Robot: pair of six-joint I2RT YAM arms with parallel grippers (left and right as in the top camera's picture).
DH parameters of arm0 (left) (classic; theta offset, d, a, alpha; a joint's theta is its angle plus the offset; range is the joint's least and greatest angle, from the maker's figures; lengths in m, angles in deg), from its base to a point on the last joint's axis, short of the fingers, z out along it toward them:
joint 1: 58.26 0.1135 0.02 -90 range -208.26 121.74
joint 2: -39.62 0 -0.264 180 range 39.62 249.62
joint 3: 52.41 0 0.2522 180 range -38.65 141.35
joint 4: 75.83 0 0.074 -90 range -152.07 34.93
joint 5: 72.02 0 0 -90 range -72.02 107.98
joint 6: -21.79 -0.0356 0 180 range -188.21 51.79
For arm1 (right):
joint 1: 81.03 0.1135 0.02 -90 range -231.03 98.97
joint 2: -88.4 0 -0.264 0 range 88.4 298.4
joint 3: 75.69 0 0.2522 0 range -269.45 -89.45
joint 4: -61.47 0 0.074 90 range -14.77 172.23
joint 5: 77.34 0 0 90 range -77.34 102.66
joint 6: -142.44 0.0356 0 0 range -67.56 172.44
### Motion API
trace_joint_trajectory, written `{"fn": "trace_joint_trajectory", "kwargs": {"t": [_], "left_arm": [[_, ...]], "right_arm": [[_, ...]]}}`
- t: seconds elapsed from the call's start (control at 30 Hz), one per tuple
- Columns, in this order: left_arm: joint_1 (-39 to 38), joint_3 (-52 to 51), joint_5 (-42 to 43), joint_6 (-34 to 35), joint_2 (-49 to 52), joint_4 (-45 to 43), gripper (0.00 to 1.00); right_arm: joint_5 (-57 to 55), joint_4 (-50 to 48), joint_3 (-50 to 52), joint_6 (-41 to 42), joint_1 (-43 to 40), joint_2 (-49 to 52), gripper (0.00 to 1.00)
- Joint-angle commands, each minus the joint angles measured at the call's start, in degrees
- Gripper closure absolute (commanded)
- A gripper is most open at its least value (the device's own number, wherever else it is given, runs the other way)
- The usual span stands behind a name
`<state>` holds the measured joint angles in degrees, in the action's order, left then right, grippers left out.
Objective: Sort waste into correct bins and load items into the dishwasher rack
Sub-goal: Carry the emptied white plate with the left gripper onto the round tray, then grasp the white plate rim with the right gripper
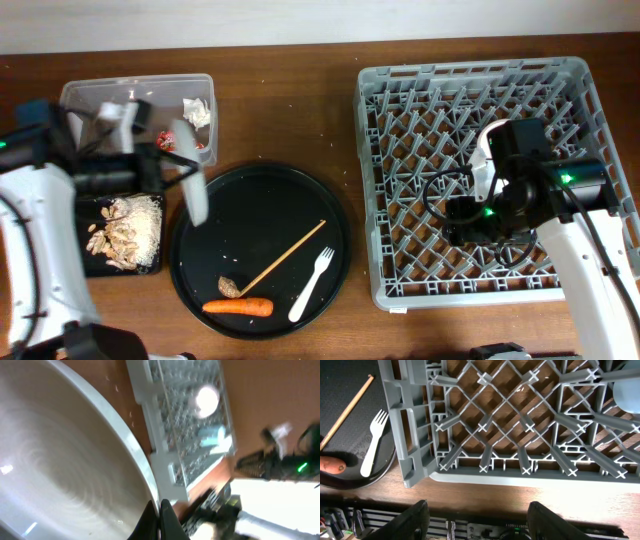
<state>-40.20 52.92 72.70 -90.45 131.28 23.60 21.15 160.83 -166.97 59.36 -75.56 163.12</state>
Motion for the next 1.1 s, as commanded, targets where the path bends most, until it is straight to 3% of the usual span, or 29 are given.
{"fn": "trace_joint_trajectory", "kwargs": {"t": [0.0, 0.1, 0.23, 0.4, 0.53, 0.63, 0.7, 0.73, 0.8, 0.9, 0.97, 1.03, 1.07], "left_arm": [[-13.07, 0.83, -14.14, 2.86, -0.70, -0.83, 1.00], [-28.48, -2.45, -34.82, 16.59, -0.61, -7.91, 1.00], [-40.83, -11.43, -45.44, 29.03, -0.48, -20.04, 1.00], [-47.10, -24.30, -45.79, 33.77, -0.17, -35.71, 1.00], [-48.78, -28.89, -45.75, 34.47, 0.39, -40.72, 0.98], [-48.83, -28.98, -45.55, 34.62, 0.39, -40.92, 0.91], [-48.81, -28.96, -45.55, 34.62, 0.37, -40.87, 0.73], [-48.81, -28.94, -45.51, 34.62, 0.35, -40.83, 0.53], [-48.46, -27.91, -45.55, 34.62, -0.11, -39.08, 0.51], [-45.62, -23.50, -46.27, 34.62, -3.13, -31.26, 0.49], [-40.81, -21.22, -48.70, 34.62, -6.91, -25.81, 0.45], [-34.53, -21.11, -49.20, 34.62, -10.69, -22.53, 0.30], [-29.99, -21.11, -49.18, 34.62, -12.55, -20.37, 0.24]], "right_arm": [[-0.04, 0.11, -0.28, -0.04, 0.50, -0.09, 0.34], [-0.07, 0.11, -0.28, -0.07, 0.50, -0.09, 0.34], [-0.07, 0.11, -0.28, -0.04, 0.50, -0.09, 0.34], [-0.04, 0.13, -0.28, -0.07, 0.50, -0.09, 0.34], [-0.04, 0.59, -0.28, -0.04, 0.50, -0.09, 0.34], [0.07, 0.63, -0.28, -0.04, 0.50, -0.09, 0.34], [0.13, 0.63, -0.28, -0.04, 0.50, -0.09, 0.34], [0.11, 0.76, -0.28, -0.07, 0.50, -0.09, 0.33], [0.11, 1.07, -0.28, -0.07, 0.50, -0.09, 0.27], [0.13, 1.20, -0.28, -0.07, 0.50, -0.09, 0.01], [0.13, 1.07, -0.28, -0.09, 0.50, -0.09, 0.02], [0.26, 0.83, -0.28, -0.04, 0.52, -0.09, 0.03], [1.44, 0.52, -0.28, -0.04, 0.52, -0.09, 0.11]]}}
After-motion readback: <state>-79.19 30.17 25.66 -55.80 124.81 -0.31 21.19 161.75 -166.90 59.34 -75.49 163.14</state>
